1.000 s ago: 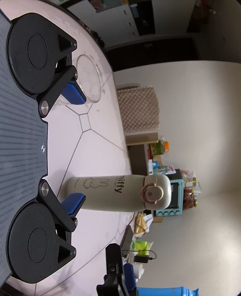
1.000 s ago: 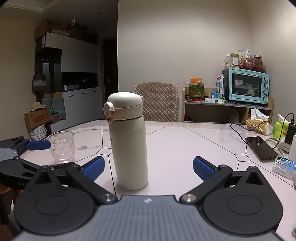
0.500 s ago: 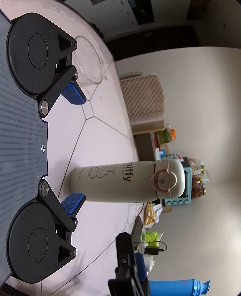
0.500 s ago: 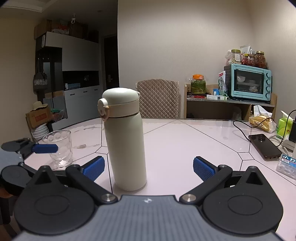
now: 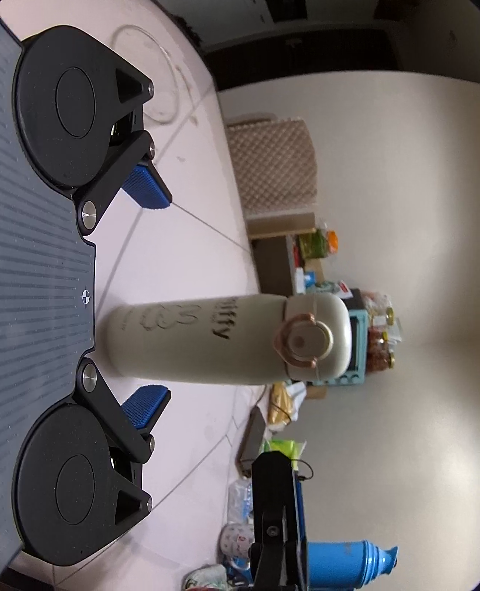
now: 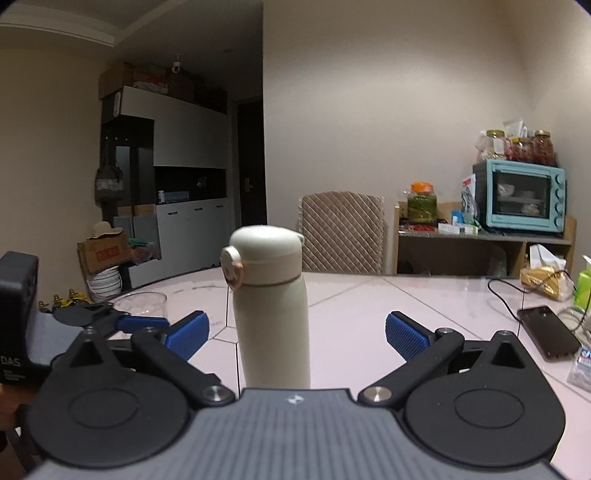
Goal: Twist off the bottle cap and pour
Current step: 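Close the left tool on the bottle body while the right tool approaches the cap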
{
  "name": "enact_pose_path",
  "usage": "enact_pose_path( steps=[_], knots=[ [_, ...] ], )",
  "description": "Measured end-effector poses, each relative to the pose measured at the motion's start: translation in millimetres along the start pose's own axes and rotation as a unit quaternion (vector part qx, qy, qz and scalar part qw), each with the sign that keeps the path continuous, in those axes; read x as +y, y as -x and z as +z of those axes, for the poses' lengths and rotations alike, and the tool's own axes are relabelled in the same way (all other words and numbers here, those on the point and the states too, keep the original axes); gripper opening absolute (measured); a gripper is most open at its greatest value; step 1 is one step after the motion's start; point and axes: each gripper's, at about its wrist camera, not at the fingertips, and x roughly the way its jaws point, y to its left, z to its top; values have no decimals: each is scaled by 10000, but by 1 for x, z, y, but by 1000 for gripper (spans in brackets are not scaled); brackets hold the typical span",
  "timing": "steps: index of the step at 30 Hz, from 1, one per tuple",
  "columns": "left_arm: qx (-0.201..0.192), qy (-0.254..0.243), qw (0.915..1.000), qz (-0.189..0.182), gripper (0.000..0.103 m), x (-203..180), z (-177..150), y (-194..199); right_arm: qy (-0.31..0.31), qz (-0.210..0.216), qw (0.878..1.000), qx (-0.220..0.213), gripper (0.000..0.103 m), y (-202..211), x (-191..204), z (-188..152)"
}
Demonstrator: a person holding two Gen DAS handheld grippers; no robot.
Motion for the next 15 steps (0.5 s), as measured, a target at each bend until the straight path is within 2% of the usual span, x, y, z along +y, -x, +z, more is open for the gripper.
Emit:
enact_pose_path(
  steps=[15],
  knots=[
    [-498, 189, 9967, -606, 103, 3, 8, -38, 41, 181, 9994, -308, 103, -9, -17, 17]
  ],
)
